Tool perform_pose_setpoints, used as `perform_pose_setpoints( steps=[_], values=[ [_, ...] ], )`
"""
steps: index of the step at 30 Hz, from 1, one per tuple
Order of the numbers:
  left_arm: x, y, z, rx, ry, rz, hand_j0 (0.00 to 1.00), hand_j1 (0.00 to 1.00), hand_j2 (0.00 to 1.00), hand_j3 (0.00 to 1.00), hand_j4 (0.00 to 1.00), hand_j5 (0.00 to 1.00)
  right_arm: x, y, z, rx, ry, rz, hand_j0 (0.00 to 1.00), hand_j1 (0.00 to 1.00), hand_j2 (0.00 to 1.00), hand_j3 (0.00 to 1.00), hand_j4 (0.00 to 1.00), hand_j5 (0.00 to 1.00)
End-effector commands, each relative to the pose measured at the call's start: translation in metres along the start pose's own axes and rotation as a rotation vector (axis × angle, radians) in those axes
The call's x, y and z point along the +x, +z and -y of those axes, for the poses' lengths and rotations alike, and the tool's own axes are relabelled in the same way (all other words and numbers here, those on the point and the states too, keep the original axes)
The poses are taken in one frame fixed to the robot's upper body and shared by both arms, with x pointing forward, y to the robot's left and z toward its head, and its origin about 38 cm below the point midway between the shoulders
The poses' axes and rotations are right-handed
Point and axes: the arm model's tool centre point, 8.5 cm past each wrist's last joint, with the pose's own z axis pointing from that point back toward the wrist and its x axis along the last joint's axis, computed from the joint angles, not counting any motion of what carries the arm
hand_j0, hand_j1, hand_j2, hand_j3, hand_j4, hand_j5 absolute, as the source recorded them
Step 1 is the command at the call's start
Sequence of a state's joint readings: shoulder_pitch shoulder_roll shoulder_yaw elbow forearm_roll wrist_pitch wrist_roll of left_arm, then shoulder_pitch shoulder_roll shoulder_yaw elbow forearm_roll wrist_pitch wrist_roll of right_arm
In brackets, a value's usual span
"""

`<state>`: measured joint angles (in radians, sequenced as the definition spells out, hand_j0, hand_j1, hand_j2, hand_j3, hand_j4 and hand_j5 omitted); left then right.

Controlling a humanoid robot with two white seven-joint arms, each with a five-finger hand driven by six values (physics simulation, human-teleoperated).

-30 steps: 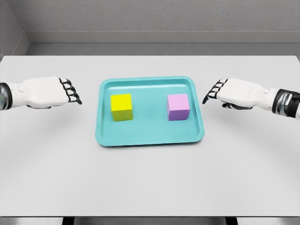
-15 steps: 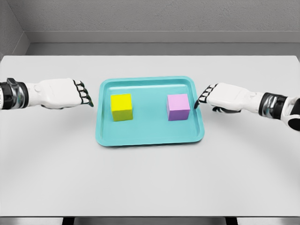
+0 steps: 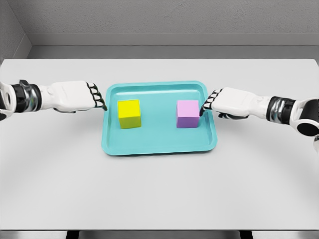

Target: Push two cubes

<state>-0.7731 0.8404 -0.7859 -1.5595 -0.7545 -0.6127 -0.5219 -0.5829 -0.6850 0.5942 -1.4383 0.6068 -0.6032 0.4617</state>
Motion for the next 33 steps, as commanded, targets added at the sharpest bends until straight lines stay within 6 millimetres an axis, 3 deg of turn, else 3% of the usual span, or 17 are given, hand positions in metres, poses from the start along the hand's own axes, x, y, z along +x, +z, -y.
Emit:
perform_pose_setpoints(
  steps=[1,11,19,33],
  values=[
    [0.002,-0.004,-0.003,0.008,-0.001,0.004,0.84,0.84,0.84,0.84,0.84,0.84,0.004,-0.004,-0.003,0.014,0.012,0.014,0.67,0.67,0.67,0.67,0.67,0.67],
    [0.007,-0.014,-0.007,0.023,0.000,0.024,0.84,0.84,0.84,0.84,0.84,0.84,0.008,-0.011,0.001,-0.005,0.006,0.029,0.66,0.66,0.66,0.66,0.66,0.66],
    [0.008,-0.019,0.004,-0.005,0.018,0.028,0.84,0.84,0.84,0.84,0.84,0.84,0.009,-0.014,0.002,-0.015,0.004,0.033,0.65,0.65,0.65,0.65,0.65,0.65],
    [0.018,-0.042,-0.015,0.018,-0.014,0.054,0.84,0.84,0.84,0.84,0.84,0.84,0.013,-0.024,-0.009,0.008,-0.021,0.047,0.65,0.65,0.65,0.65,0.65,0.65]
  ],
)
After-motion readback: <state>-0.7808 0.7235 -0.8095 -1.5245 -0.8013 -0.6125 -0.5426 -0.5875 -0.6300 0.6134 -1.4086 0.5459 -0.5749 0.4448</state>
